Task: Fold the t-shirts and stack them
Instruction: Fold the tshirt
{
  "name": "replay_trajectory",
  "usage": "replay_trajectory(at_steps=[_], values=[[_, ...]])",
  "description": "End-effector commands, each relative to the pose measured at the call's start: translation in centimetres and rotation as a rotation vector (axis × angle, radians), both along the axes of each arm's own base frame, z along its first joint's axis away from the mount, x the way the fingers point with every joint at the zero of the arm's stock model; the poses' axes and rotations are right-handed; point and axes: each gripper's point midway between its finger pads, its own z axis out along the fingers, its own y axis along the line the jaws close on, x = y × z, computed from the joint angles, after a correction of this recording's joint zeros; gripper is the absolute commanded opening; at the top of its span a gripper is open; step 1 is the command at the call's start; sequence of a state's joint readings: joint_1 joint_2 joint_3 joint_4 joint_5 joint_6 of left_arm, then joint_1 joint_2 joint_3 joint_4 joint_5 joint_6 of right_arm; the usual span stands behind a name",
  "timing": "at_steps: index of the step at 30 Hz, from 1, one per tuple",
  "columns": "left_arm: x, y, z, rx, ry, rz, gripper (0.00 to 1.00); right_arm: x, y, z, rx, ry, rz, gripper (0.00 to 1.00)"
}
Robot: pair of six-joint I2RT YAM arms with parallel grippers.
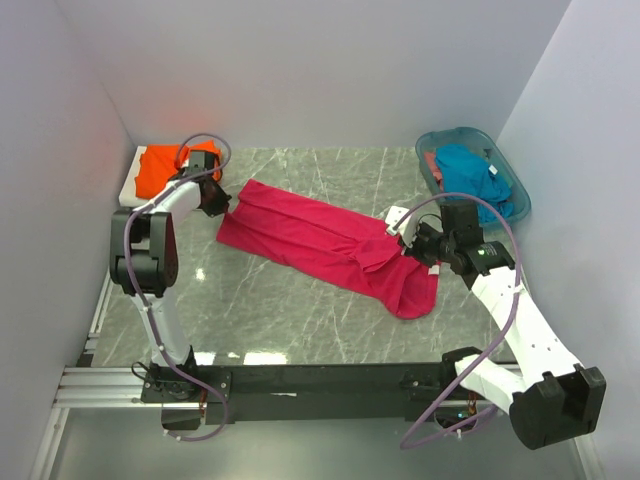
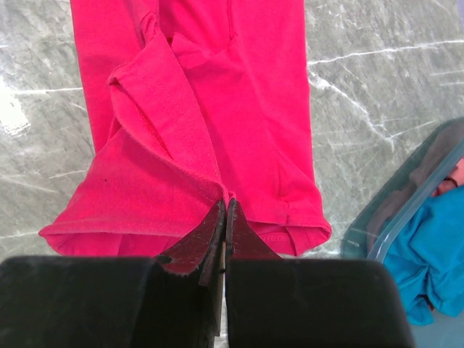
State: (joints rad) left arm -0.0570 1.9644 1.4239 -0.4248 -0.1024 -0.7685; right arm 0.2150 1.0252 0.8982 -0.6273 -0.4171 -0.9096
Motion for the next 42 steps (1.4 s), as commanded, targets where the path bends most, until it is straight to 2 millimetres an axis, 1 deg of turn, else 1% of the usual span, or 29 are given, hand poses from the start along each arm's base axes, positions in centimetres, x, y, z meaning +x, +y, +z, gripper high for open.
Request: replay_trajectory(at_steps=[1,5,7,8,11,13,16,17,19,20,22,23,24,25,26,27,28,29,30,31,32,33,34,35,36,37,38,41,42], values=[[1.3,0.0,0.7,0.027,-0.024,-0.014,0.01,1.4,0.2,2.5,0.029,-0.075,-0.003,0.00],[1.4,-0.1,0.4,0.024,-0.014,-0.020,0.05,1.5,0.2,2.3,0.027,-0.069,-0.003,0.00],[1.4,-0.2,0.5,0.019,-0.014,-0.031,0.16,1.5,0.3,2.2,0.029,-0.063,0.002,0.00],[1.4,-0.3,0.7,0.018,-0.018,-0.035,0.30,1.4,0.4,2.2,0.033,-0.060,0.003,0.00],[1.4,-0.3,1.3,0.023,-0.031,-0.042,0.54,1.5,0.7,1.9,0.040,-0.044,0.014,0.00],[1.3,-0.3,1.8,0.028,-0.044,-0.051,0.59,1.6,0.9,1.7,0.044,-0.031,0.022,0.00],[1.4,-0.1,4.6,0.043,-0.114,-0.056,0.64,1.7,1.2,1.6,0.054,-0.020,0.032,0.00],[1.4,0.1,6.7,0.046,-0.162,-0.056,0.66,1.7,1.2,1.6,0.055,-0.016,0.031,0.00],[1.3,0.4,8.9,0.067,-0.218,-0.060,0.70,1.9,1.2,1.4,0.055,-0.008,0.031,0.00],[1.0,0.6,11.4,0.078,-0.272,-0.058,0.76,2.0,1.2,1.5,0.055,-0.009,0.029,0.00],[0.2,1.0,13.0,0.106,-0.309,-0.064,0.87,2.4,1.2,1.5,0.049,-0.003,0.024,0.00],[-0.5,1.3,15.3,0.120,-0.358,-0.059,0.92,2.5,1.2,1.5,0.048,0.002,0.019,0.00],[-1.1,1.4,16.0,0.131,-0.376,-0.065,0.94,2.7,1.1,1.5,0.048,0.003,0.014,0.00],[-2.0,1.5,15.7,0.135,-0.372,-0.066,0.95,3.0,1.0,1.5,0.042,0.003,0.005,0.00],[-3.0,1.6,17.5,0.134,-0.416,-0.065,0.95,3.2,1.0,1.5,0.043,0.006,-0.003,0.00],[-3.8,1.4,17.7,0.129,-0.426,-0.080,0.95,3.5,1.0,1.6,0.042,0.006,-0.009,0.00],[-4.9,1.4,16.5,0.128,-0.406,-0.087,0.95,3.9,0.9,1.5,0.036,0.009,-0.019,0.00],[-6.1,1.3,17.8,0.125,-0.448,-0.096,0.95,4.1,0.9,1.4,0.033,0.016,-0.019,0.00],[-6.9,1.2,17.7,0.128,-0.453,-0.111,0.94,4.3,0.9,1.5,0.031,0.014,-0.022,0.00],[-8.1,1.3,16.1,0.133,-0.425,-0.117,0.94,4.7,0.9,1.5,0.026,0.021,-0.025,0.00],[-9.3,1.5,17.2,0.141,-0.460,-0.116,0.94,5.0,0.8,1.3,0.016,0.026,-0.032,0.00],[-10.0,1.8,16.9,0.163,-0.458,-0.117,0.94,5.2,0.8,1.3,0.011,0.029,-0.034,0.00],[-11.0,2.1,15.9,0.176,-0.438,-0.116,0.94,5.8,0.8,1.4,0.006,0.032,-0.036,0.00],[-12.1,2.4,16.5,0.188,-0.456,-0.110,0.94,6.1,0.6,1.3,-0.005,0.038,-0.046,0.00],[-12.7,2.6,16.5,0.204,-0.456,-0.114,0.94,6.6,0.5,1.9,-0.007,0.026,-0.052,0.00],[-13.3,2.8,16.1,0.215,-0.450,-0.114,0.94,7.0,0.6,1.4,-0.016,0.045,-0.053,0.00],[-14.1,3.0,16.9,0.225,-0.471,-0.114,0.94,7.3,0.5,1.5,-0.021,0.047,-0.057,0.00],[-15.3,3.3,17.4,0.255,-0.490,-0.128,0.94,8.2,0.6,1.5,-0.034,0.062,-0.063,0.00],[-15.7,3.5,17.1,0.269,-0.480,-0.133,0.94,8.7,0.7,2.0,-0.034,0.052,-0.062,0.00]])
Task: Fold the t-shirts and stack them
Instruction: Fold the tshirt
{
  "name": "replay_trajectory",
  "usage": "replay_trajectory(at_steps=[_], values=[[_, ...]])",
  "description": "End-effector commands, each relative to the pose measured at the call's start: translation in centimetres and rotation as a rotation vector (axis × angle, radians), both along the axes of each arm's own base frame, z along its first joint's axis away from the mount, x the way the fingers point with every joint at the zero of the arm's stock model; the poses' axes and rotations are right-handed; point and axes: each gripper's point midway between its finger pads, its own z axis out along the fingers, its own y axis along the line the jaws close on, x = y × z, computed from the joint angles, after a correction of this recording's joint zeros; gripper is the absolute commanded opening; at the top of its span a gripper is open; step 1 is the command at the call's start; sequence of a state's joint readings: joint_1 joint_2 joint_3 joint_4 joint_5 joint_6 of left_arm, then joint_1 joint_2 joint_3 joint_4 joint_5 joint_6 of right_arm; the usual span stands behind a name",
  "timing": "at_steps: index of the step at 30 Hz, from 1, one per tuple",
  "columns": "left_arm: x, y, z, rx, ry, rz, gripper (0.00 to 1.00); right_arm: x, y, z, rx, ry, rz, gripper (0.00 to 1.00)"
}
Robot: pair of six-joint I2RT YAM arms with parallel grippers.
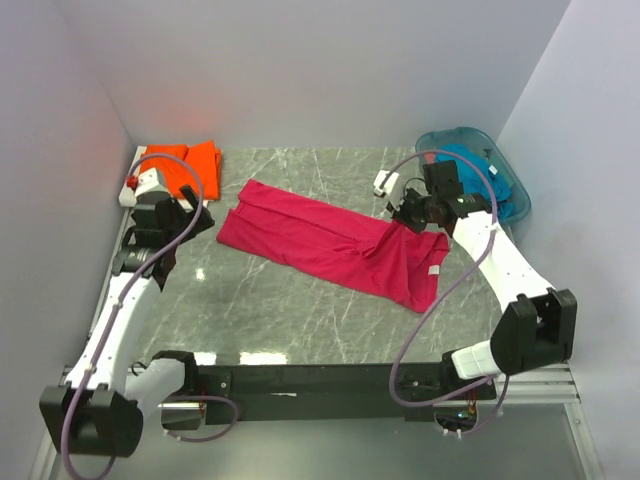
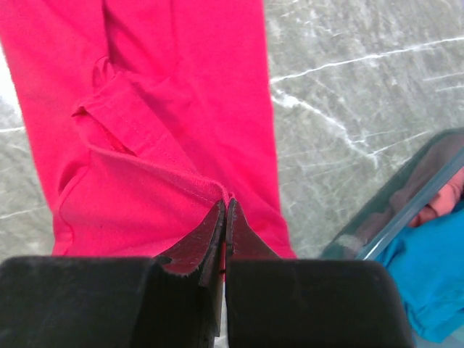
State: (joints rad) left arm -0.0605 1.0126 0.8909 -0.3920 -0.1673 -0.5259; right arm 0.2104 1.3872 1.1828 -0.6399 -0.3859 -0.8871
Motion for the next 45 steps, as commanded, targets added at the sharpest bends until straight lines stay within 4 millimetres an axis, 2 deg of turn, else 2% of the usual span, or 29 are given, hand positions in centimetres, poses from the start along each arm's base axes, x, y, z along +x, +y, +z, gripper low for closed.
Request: replay_trajectory(at_steps=[1,3,7,16,27,45], values=[[-1.1,0.8,1.7,0.075,-0.056,-0.009,0.94,1.6,-0.1,1.6,-0.014,-0.024,-0.016,0.00],[-1.5,1.1,1.7,0.092,-0.058,-0.004,0.95,2.0,0.1,1.8,-0.025,-0.028,-0.018,0.00],[-2.2,1.3,0.4,0.105,-0.046,0.002,0.96,2.7,0.8,1.2,-0.044,-0.008,-0.009,0.00],[-2.2,1.0,0.5,0.092,-0.053,-0.018,0.96,3.6,2.7,0.5,-0.098,0.001,0.029,0.00],[-2.2,0.8,0.4,0.087,-0.053,-0.027,0.96,4.9,3.9,-0.7,-0.144,0.008,0.043,0.00],[-2.2,0.7,0.3,0.089,-0.051,-0.032,0.96,6.6,6.2,-1.0,-0.187,-0.008,0.080,0.00]])
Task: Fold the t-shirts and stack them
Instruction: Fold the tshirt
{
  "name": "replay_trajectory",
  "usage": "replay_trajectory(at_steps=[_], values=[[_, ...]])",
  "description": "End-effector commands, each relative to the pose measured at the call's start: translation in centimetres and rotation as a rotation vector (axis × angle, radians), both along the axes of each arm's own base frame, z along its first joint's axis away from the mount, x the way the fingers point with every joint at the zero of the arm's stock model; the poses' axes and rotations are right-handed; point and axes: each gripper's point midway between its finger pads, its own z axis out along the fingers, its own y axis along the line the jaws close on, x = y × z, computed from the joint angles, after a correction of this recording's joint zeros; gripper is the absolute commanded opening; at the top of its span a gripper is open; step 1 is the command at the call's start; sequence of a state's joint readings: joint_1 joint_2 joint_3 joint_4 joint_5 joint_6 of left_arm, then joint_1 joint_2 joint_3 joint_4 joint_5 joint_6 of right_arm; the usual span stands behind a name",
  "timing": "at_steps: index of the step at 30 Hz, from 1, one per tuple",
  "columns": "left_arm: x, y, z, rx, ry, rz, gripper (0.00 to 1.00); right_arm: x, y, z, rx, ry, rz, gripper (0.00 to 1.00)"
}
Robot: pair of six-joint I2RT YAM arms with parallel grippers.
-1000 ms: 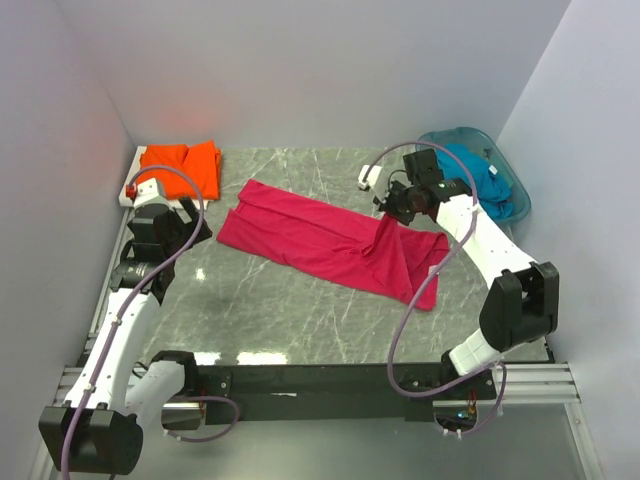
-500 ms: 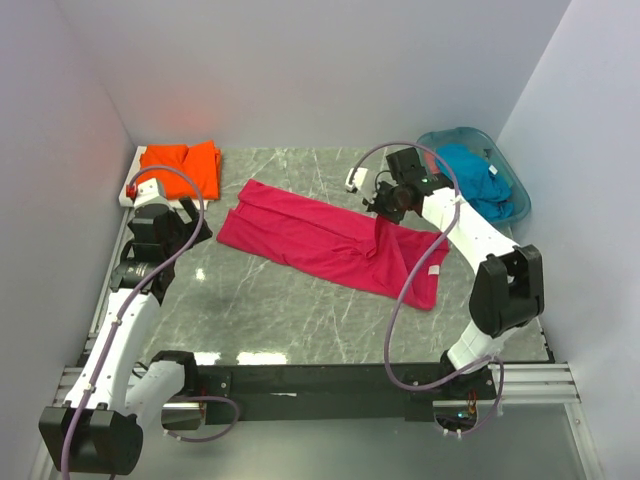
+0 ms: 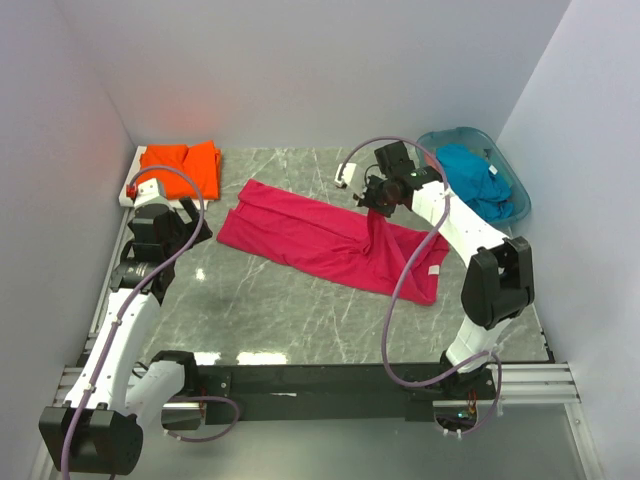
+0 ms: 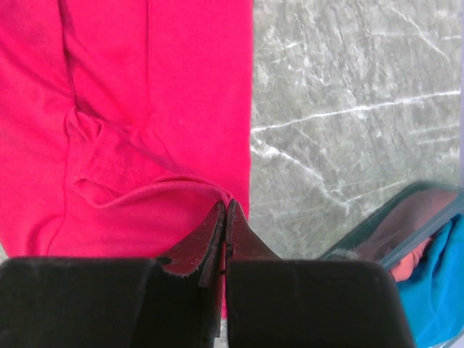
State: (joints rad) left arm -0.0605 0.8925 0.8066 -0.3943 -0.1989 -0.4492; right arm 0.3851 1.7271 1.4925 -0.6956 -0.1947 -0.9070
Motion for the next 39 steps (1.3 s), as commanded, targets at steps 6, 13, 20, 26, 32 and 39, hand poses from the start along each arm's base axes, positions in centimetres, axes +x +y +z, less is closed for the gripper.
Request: replay_trajectory(at_steps=[6,13,20,26,32,39], values=[[0.1,-0.4,0.6,0.007,-0.024,-0.029,0.96,1.3,1.3,0.7,-0.020,-0.033,0.023,0.00],[0.2,-0.5,0.6,0.004,-0.026,-0.034,0.96,1.9,1.3,0.4,-0.036,-0.038,0.010,0.00],[0.2,-0.5,0.6,0.004,-0.024,-0.035,0.96,2.5,1.4,0.2,-0.036,-0.045,0.001,0.00],[0.2,-0.5,0.5,0.006,-0.022,-0.037,0.95,3.0,1.8,-0.3,-0.039,-0.035,0.006,0.00],[0.2,-0.5,0.4,0.005,-0.019,-0.036,0.95,3.4,2.0,-0.8,-0.053,-0.034,0.010,0.00],[0.3,-0.5,0.3,0.006,-0.013,-0.038,0.96,4.0,2.2,-1.1,-0.060,-0.041,0.013,0.00]])
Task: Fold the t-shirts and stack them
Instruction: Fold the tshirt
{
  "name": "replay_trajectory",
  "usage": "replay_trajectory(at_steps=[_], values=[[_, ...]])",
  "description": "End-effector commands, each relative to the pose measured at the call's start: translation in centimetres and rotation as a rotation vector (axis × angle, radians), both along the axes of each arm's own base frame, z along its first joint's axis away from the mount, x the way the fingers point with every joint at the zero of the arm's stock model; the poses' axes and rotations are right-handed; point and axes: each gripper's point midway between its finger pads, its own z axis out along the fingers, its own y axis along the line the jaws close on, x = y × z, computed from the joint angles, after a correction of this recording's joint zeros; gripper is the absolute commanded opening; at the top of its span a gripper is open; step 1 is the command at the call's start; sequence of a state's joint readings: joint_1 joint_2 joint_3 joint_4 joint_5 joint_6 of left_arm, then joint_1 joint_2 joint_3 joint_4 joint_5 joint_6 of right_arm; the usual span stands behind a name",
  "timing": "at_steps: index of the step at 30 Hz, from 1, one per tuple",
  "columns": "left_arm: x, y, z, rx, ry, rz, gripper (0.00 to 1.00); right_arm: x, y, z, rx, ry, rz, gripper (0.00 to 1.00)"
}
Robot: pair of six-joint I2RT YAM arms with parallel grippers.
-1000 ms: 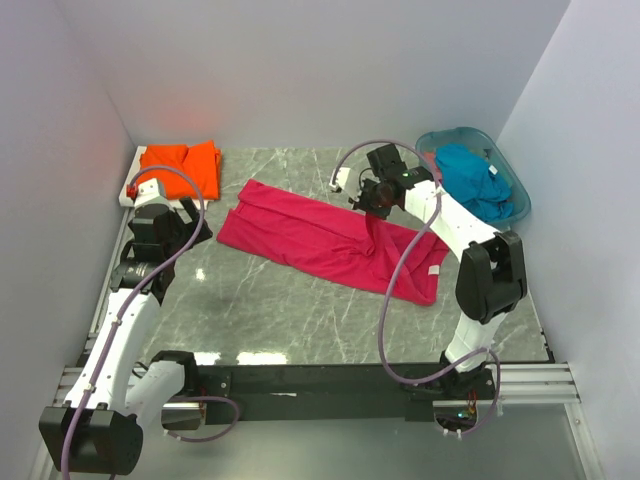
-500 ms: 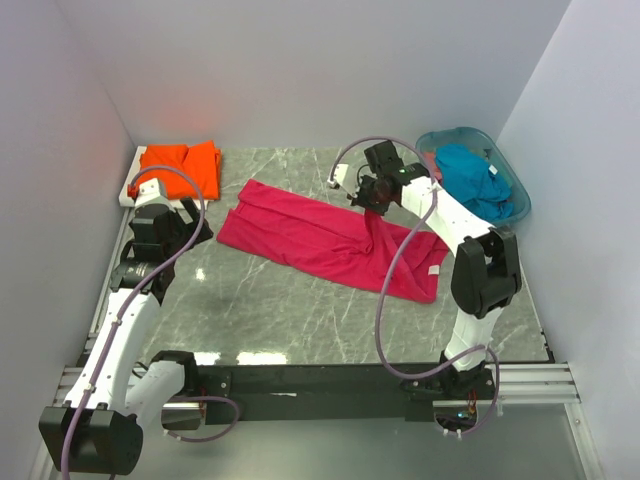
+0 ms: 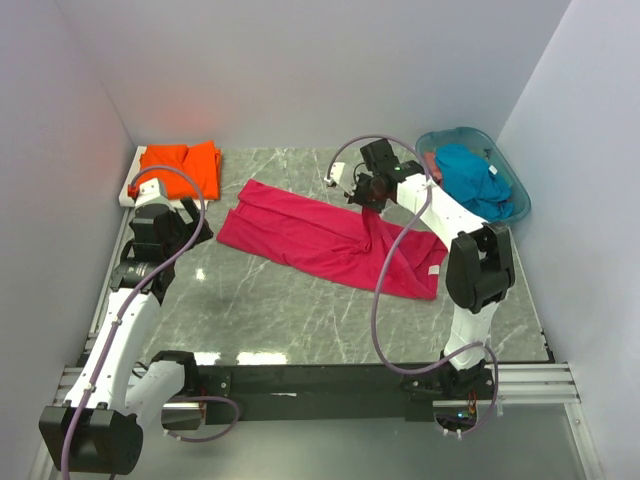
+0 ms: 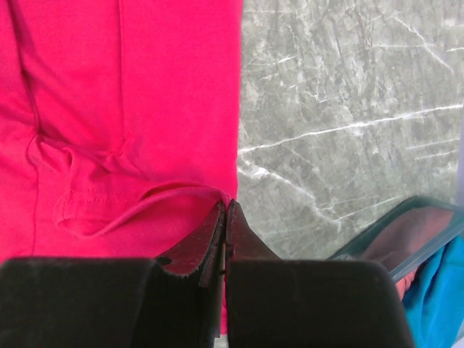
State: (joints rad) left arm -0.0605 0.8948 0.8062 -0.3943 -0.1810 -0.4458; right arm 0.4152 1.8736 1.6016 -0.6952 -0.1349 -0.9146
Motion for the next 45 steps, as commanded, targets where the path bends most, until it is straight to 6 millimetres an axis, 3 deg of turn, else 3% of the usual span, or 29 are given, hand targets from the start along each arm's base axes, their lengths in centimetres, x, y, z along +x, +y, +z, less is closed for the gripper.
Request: replay_trajectory(at_steps=[1,25,28,32,35,37,45], values=[[0.3,-0.2,0.3,0.013,-0.017,-0.020,0.96,1.4,0.9,1.1,0.001,-0.052,0.014,0.00],[0.3,-0.2,0.3,0.012,-0.015,-0.023,0.96,2.7,1.2,-1.5,-0.048,-0.027,-0.006,0.00],[0.3,-0.2,0.3,0.013,-0.013,-0.023,0.96,3.2,1.2,-2.3,-0.051,-0.017,-0.020,0.08],[0.3,-0.2,0.4,0.012,-0.017,-0.021,0.95,5.5,0.7,-3.0,-0.046,-0.053,-0.167,0.34],[0.2,-0.2,0.5,0.011,-0.023,-0.021,0.95,7.5,-0.6,-2.5,-0.033,-0.122,-0.297,0.47],[0.2,-0.2,0.6,0.011,-0.027,-0.023,0.96,8.0,-1.2,-1.8,-0.018,-0.140,-0.331,0.48],[0.1,-0.4,1.0,0.009,-0.039,-0.032,0.96,3.6,-0.6,0.4,0.088,-0.037,-0.234,0.49]])
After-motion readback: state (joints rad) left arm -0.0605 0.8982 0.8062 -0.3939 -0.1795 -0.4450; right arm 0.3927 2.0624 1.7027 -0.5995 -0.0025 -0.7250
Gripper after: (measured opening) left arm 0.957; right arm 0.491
